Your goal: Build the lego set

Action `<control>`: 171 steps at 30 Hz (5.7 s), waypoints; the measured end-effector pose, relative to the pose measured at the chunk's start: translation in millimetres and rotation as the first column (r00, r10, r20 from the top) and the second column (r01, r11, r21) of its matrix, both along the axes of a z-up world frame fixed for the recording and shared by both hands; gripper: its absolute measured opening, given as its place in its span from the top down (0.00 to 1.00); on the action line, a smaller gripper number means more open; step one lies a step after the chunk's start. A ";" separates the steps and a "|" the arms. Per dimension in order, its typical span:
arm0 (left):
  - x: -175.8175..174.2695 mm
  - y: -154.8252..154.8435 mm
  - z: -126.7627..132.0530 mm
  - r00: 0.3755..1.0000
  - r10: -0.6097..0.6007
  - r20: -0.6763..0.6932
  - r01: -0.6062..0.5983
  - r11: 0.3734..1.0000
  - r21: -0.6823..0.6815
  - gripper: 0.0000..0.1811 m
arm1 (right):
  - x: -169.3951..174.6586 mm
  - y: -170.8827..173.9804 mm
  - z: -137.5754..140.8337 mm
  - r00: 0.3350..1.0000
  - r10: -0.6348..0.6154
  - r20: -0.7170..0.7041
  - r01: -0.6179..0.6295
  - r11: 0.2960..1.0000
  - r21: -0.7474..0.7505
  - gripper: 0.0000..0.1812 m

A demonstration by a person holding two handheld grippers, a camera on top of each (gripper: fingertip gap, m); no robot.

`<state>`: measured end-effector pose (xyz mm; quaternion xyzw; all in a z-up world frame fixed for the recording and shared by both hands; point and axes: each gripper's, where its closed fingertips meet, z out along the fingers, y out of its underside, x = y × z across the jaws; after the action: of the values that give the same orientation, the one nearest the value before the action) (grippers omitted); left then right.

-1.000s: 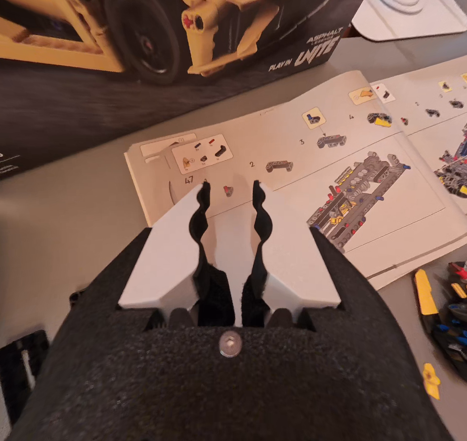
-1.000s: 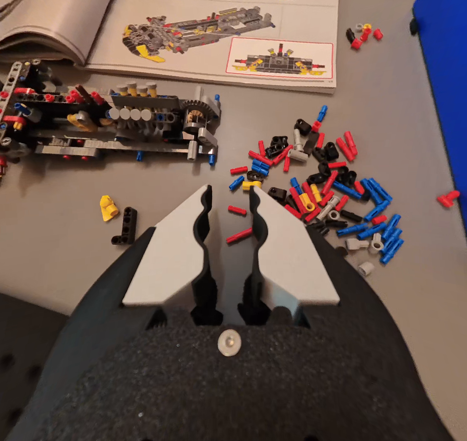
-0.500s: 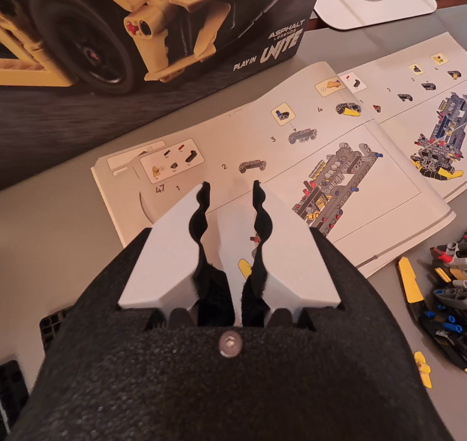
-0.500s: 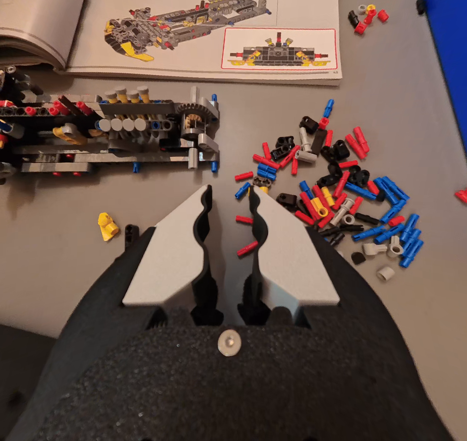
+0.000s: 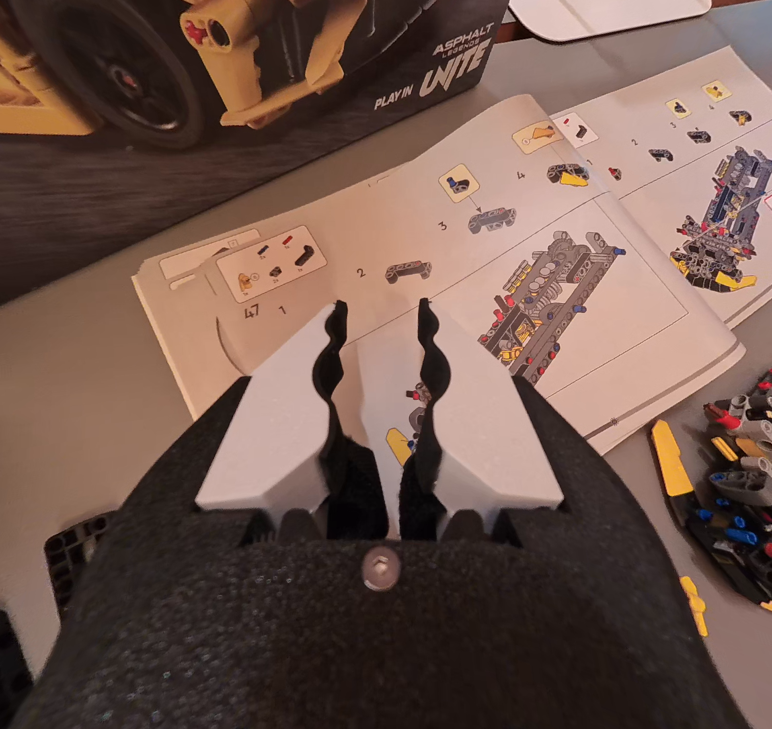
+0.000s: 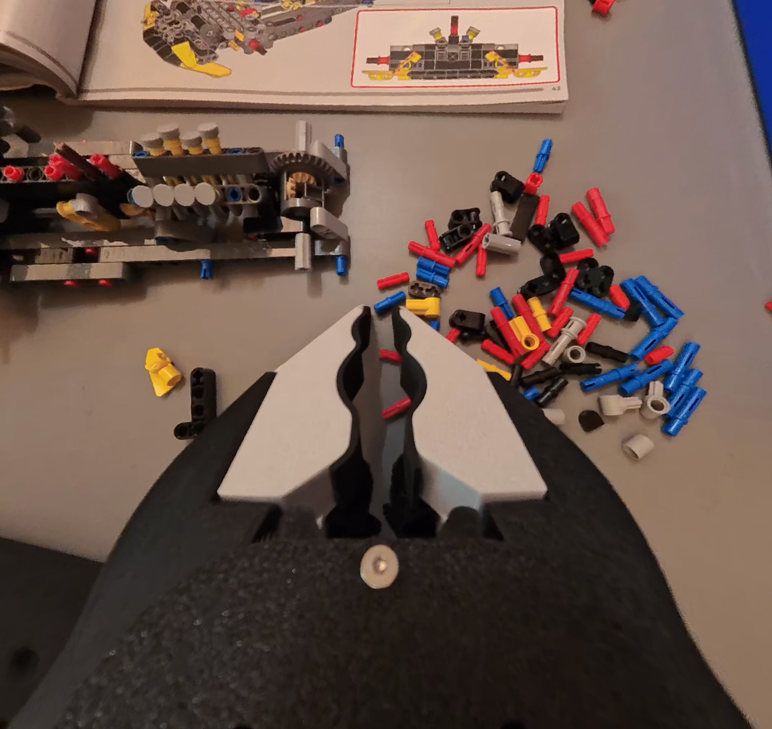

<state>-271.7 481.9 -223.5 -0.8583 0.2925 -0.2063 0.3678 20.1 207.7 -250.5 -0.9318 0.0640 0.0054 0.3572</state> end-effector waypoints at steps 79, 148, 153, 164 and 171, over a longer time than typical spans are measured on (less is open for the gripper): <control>8.8 -10.0 3.8 0.999 -0.050 0.017 0.051 0.999 -0.015 0.82 | -23.2 3.6 33.1 0.924 0.379 0.048 -0.382 0.918 0.111 0.92; -3.8 -5.9 9.8 0.999 -0.029 0.024 0.029 0.999 -0.022 0.82 | -66.7 -27.9 0.3 0.824 0.564 0.052 -0.564 0.826 -0.014 0.88; -29.5 6.0 0.5 0.995 0.045 -0.093 -0.045 0.999 -0.005 0.82 | -59.7 -22.9 13.3 0.857 0.509 0.083 -0.514 0.856 0.063 0.86; -45.1 12.7 -1.3 0.991 0.085 -0.107 -0.087 0.996 -0.017 0.82 | -31.1 -14.0 33.4 0.938 0.313 0.151 -0.340 0.916 0.213 0.83; -40.9 10.4 2.5 0.993 0.071 -0.098 -0.072 0.997 -0.009 0.82 | -31.1 -14.3 35.0 0.938 0.314 0.148 -0.341 0.913 0.224 0.83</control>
<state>-312.6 492.3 -221.0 -0.8795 0.2780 -0.1525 0.3549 -11.0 193.4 -215.5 -0.8765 -0.1140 0.0225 0.4671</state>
